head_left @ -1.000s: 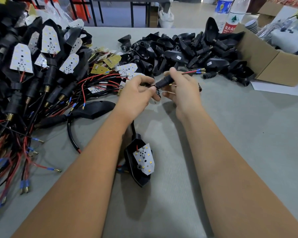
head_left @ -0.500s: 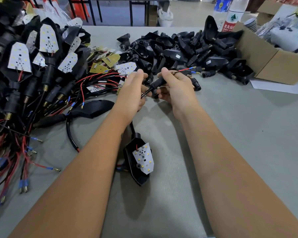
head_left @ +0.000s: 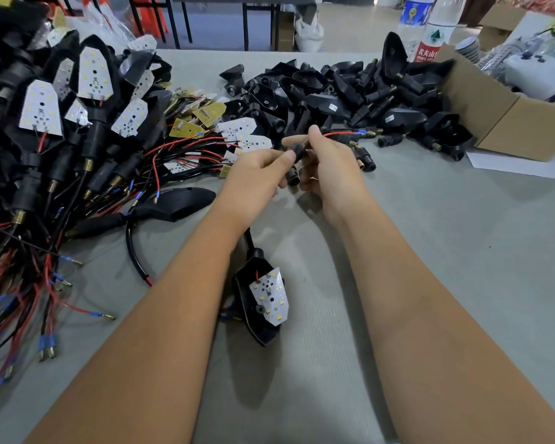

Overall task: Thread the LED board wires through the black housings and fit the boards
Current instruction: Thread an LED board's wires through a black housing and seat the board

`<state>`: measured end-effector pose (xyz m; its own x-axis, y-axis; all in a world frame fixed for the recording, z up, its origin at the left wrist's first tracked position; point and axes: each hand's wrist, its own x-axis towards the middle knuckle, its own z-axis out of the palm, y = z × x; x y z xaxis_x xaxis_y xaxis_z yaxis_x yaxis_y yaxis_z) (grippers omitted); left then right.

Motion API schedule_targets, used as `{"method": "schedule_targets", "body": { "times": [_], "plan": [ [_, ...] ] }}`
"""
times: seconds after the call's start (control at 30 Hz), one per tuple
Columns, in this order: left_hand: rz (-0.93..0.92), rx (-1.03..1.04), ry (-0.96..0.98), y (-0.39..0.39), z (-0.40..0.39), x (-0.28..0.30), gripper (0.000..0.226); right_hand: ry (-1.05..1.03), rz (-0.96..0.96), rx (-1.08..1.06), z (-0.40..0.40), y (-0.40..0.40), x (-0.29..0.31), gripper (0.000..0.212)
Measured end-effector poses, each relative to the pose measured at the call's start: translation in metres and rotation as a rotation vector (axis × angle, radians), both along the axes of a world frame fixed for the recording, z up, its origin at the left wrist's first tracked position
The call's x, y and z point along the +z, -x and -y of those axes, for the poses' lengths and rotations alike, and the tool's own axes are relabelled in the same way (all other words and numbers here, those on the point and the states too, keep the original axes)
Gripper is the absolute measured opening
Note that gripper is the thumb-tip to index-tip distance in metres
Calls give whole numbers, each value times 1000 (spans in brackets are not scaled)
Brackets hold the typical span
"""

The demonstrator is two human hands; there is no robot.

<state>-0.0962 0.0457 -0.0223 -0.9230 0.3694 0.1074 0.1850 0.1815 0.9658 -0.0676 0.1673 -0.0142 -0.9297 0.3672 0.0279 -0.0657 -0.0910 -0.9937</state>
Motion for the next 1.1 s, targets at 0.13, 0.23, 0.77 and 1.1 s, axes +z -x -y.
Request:
{"method": "schedule_targets", "body": {
  "times": [0.13, 0.23, 0.77, 1.1],
  "plan": [
    [52, -75, 30, -1, 1, 1, 27, 232, -83, -141, -15, -2, -1, 23],
    [143, -159, -22, -3, 1, 5, 27, 447, -174, -211, -24, -2, 2, 27],
    [240, -395, 77, 2, 26, 13, 31, 479, -373, -384, -20, 4, -2, 24],
    [160, -250, 58, 0, 15, 8, 32, 266, -24, 41, -5, -2, 0, 19]
  ]
}}
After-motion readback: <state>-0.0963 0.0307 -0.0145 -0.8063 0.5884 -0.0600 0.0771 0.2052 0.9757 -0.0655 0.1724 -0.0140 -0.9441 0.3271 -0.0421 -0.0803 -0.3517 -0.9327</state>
